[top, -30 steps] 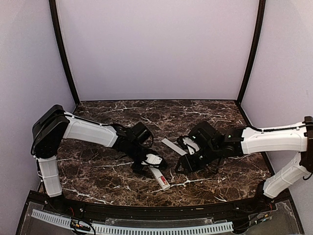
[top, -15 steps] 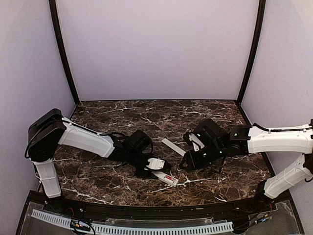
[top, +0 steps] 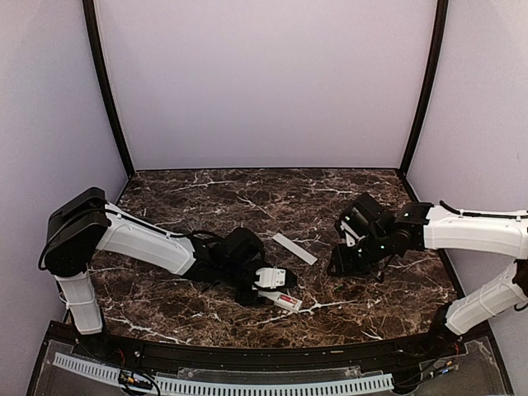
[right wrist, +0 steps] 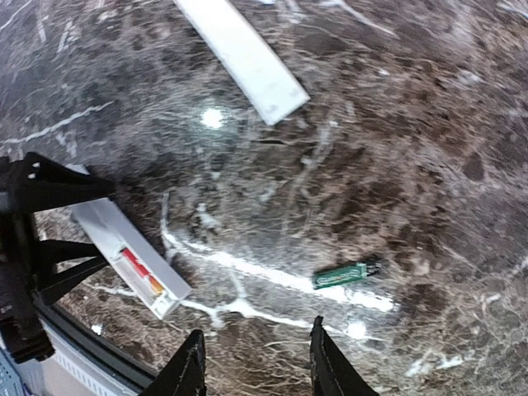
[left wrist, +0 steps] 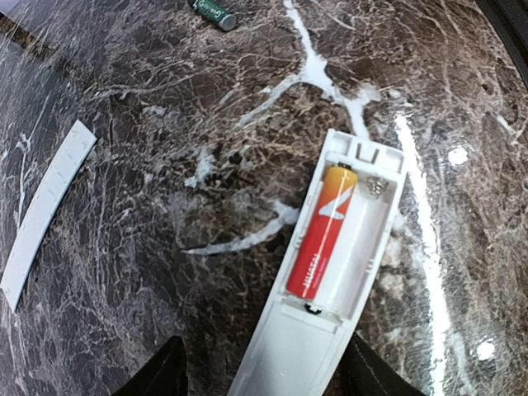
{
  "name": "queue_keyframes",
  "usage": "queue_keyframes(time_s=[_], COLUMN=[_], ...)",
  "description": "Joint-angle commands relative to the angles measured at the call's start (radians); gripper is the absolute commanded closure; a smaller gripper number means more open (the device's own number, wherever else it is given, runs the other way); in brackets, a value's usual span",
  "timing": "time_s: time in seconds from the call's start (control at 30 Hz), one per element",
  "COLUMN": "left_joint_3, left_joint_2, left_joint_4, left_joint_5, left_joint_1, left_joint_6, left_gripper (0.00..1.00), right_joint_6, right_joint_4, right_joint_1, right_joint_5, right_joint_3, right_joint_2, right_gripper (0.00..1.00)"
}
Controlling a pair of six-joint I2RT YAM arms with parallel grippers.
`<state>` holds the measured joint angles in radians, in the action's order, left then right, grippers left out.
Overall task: Load the batteries into the remote control
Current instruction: Adjust the remote control without the battery cover at the center of the board.
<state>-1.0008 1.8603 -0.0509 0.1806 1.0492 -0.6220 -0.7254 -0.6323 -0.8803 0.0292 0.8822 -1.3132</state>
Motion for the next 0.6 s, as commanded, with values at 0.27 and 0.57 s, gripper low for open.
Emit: queue_keyframes(time_s=[0.27, 0.57], left_joint_3=[-0.05, -0.034], left_joint_2=[-0.204, -0.373], left_joint_4=[0.246, 0.363], left_joint_5=[-0.036, -0.143], left_joint_1=[-0.002, -0.023], left_joint_6=[0.092, 0.194], left_gripper=[0.21, 0.16], right_joint_6=[0.72, 1.522], right_joint_4=[-0.057, -0.322], right_joint_1=[0.076, 0.074], right_joint_5=[0.129, 0.109], right_joint_3=[0.196, 0.299], right_joint_2=[-0.045, -0.143], right_gripper=[0.39, 0.3])
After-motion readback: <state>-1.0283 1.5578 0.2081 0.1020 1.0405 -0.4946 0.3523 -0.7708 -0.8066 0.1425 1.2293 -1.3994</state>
